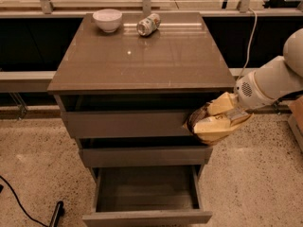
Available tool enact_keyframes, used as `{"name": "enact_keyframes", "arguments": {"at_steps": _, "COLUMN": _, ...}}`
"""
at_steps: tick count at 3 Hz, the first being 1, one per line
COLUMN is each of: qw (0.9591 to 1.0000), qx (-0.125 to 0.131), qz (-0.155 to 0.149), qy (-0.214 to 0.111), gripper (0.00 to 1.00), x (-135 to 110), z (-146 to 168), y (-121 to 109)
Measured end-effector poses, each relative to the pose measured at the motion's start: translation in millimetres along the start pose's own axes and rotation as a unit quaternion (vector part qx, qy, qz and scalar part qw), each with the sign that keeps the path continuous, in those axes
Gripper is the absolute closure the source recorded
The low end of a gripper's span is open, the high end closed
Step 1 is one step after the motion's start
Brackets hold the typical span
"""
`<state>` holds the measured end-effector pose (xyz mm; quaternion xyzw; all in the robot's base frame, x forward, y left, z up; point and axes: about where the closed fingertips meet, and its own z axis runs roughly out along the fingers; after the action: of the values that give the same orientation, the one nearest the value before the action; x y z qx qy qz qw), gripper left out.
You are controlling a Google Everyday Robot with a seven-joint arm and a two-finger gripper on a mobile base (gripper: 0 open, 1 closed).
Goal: Pick brown chip bag from bottom drawer and place on counter
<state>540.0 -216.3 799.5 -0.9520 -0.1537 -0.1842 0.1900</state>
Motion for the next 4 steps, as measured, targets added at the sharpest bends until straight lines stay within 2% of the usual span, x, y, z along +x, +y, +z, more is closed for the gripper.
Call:
{"name": "enact_keyframes", "arguments": {"at_steps": 2, "qw": 0.9988, "qx": 0.019, "qz": -0.037, "qy": 0.028, "gripper": 1.0, "x": 7.6, "z": -98.7, "y": -34.7}}
{"name": "enact_keyframes", "arguments": {"at_steps": 3, "qw": 0.9979, "qx": 0.013, "qz": -0.049, "qy": 0.04, "gripper": 1.0, "x": 15.9, "z": -132.2, "y": -44.2}}
{"name": "enact_keyframes", "arguments": {"at_steps": 4, "qw": 0.9968, "qx": -0.003, "qz": -0.06, "qy": 0.052, "gripper": 1.0, "x": 30.4, "z": -152.0, "y": -43.2}}
